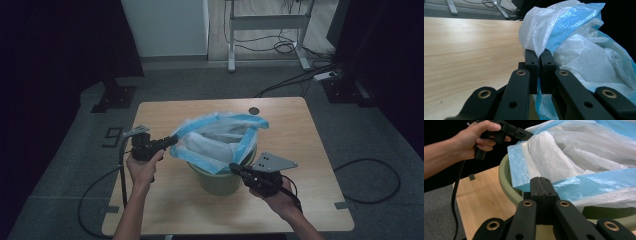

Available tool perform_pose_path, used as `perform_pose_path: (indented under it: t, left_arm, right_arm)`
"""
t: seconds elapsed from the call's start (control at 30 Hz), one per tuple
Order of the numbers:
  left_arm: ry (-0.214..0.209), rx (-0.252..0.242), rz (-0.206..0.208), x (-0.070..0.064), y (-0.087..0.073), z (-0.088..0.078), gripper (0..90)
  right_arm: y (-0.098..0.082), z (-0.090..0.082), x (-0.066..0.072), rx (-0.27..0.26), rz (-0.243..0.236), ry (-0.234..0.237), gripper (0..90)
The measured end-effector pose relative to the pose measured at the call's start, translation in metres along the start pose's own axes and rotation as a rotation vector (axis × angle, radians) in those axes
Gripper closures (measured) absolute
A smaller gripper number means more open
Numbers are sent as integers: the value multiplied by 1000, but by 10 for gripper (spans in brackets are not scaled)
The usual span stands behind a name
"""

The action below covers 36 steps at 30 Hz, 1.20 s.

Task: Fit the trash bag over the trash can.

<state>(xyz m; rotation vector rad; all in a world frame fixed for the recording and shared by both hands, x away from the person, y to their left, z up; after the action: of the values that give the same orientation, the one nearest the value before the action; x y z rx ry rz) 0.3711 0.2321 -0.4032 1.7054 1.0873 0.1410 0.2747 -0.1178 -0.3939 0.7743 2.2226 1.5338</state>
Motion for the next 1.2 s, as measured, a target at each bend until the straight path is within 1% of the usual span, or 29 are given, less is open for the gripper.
perform_pose_path:
  t: [0.13, 0.27, 0.37, 0.5, 0.63, 0.77, 0.83, 0.93, 1.0, 1.07, 1.1, 1.13, 1.17, 1.2]
  left_arm:
    - [-2, -6, 3, -1, 1, -2, 861]
    - [-12, -16, 5, -2, 2, -7, 860]
    - [-26, -22, 17, -6, 1, -12, 866]
    - [-40, -19, 39, -11, -2, -18, 883]
    - [-45, -8, 55, -16, -9, -21, 894]
    - [-42, 7, 58, -16, -19, -23, 897]
    - [-40, 10, 52, -14, -24, -24, 898]
    - [-34, 23, 40, -10, -31, -23, 898]
    - [-36, 29, 31, -8, -35, -22, 898]
    - [-26, 33, 35, -8, -38, -20, 893]
    - [-17, 28, 40, -9, -38, -21, 864]
    - [-13, 19, 45, -11, -38, -23, 815]
    - [-1, 8, 56, -14, -38, -25, 727]
    - [19, -12, 80, -18, -37, -29, 649]
  right_arm:
    - [1, -6, -5, -29, 15, -6, 891]
    - [3, -18, -8, -76, 45, 8, 892]
    - [4, -31, -5, -112, 55, 38, 892]
    - [-5, -46, 4, -129, 53, 76, 892]
    - [-23, -50, 12, -111, 71, 114, 892]
    - [-39, -46, 18, -90, 73, 133, 892]
    - [-46, -42, 20, -66, 71, 134, 892]
    - [-59, -34, 17, -27, 83, 133, 892]
    - [-68, -27, 13, -2, 98, 120, 891]
    - [-75, -21, 7, 17, 118, 105, 892]
    - [-77, -20, 5, 19, 122, 99, 891]
    - [-78, -19, 3, 19, 127, 92, 891]
    - [-79, -18, 1, 17, 130, 83, 891]
    - [-79, -18, 0, 13, 136, 76, 891]
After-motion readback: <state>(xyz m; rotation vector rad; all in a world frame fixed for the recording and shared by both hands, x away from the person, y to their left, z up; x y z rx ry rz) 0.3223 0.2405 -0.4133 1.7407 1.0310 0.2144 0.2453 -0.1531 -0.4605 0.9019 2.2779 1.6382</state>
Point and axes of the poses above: each handheld gripper's, and its own axes: z roughly forward along the jaws, y roughly out of its top, x roughly to its left, the point moved 1 cm from there along z, roughly forward along the jaws, and after that the axes turned 2 degrees about x, right-handed, at the moved point
